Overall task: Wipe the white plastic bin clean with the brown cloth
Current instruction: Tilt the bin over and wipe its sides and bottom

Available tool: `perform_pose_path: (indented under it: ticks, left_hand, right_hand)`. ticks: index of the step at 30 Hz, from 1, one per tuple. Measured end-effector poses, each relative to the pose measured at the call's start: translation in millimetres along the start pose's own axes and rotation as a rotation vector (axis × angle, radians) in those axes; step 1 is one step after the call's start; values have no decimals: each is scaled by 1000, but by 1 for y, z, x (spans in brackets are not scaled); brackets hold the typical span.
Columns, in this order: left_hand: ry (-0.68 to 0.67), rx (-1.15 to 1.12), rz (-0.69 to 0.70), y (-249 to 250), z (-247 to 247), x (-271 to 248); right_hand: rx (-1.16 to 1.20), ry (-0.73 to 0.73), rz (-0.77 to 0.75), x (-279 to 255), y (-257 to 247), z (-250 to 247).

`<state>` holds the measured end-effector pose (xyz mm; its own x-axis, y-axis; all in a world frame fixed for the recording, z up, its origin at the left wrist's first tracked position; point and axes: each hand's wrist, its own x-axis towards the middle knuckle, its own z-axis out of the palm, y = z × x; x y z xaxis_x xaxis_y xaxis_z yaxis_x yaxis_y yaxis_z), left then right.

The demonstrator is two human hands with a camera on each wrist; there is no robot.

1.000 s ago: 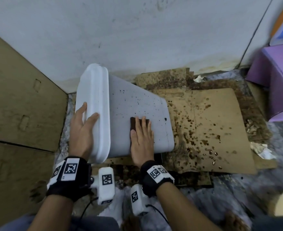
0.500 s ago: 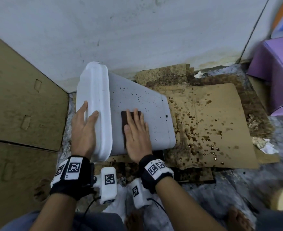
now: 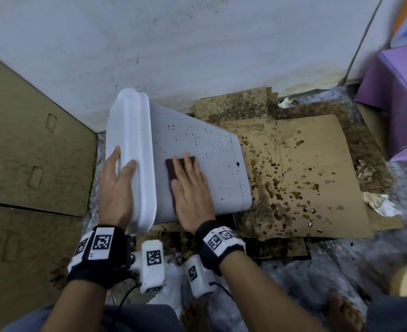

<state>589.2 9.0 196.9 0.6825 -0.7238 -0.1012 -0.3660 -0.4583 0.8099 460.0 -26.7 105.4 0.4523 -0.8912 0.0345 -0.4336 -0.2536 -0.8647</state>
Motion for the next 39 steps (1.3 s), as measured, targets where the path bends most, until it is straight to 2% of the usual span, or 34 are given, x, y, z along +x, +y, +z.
perform_pose_path:
  ticks: [5,8,14,18,28,33,39]
  left_hand:
    - [11,-21,-2,1,1,0]
    - [18,1,10,1,4,1]
    - [10,15,19,-2,4,5]
    - [11,1,19,-7,5,6]
    - [36,-43,6,-8,5,7]
    - [32,-42,24,-7,7,5]
    - [34,-61,10,-16,2,12]
  right_hand:
    - [-16,-14,236,2,58,-11]
    - [18,18,303,3,42,-10]
    - [114,-1,-22,-6,-33,0]
    - [54,4,-81,-4,-21,0]
    - [17,-11,224,16,78,-19]
    - [-26,104,177,11,75,-16]
    - [36,12,206,5,57,-9]
